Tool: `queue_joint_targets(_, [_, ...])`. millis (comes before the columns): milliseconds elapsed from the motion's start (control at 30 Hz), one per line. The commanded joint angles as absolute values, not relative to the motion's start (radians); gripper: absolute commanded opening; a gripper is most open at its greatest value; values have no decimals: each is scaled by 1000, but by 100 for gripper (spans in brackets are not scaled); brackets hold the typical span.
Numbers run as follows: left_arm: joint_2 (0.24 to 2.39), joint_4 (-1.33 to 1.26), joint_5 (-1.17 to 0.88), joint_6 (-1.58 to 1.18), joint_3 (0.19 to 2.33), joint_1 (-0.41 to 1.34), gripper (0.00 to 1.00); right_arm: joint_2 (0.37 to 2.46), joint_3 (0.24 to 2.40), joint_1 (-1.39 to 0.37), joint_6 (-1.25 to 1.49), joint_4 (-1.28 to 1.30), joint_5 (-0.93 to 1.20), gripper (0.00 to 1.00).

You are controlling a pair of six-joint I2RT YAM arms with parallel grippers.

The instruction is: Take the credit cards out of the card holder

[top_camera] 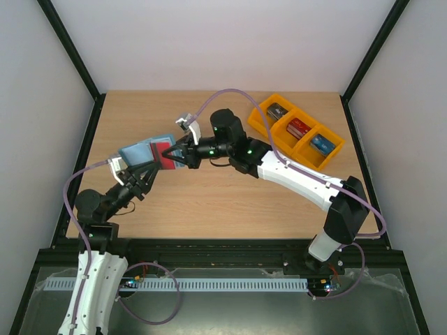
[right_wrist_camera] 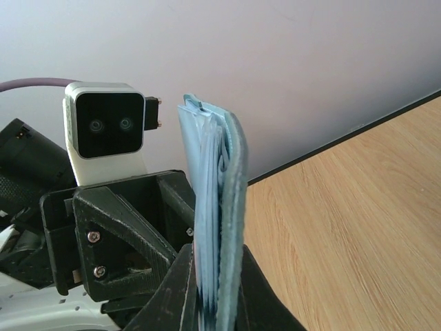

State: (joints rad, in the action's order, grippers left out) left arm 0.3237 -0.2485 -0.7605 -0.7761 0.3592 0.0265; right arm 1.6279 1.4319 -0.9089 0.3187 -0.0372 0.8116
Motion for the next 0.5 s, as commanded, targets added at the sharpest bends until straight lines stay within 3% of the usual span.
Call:
queue_joint_targets(0, [347, -346, -845, -827, 332, 29, 29, 1595, 1460, -922, 334, -165, 919, 2])
queue_joint_targets(467, [368, -494, -980, -892, 341, 75, 29, 1622, 1461, -929, 410, -264, 749, 2])
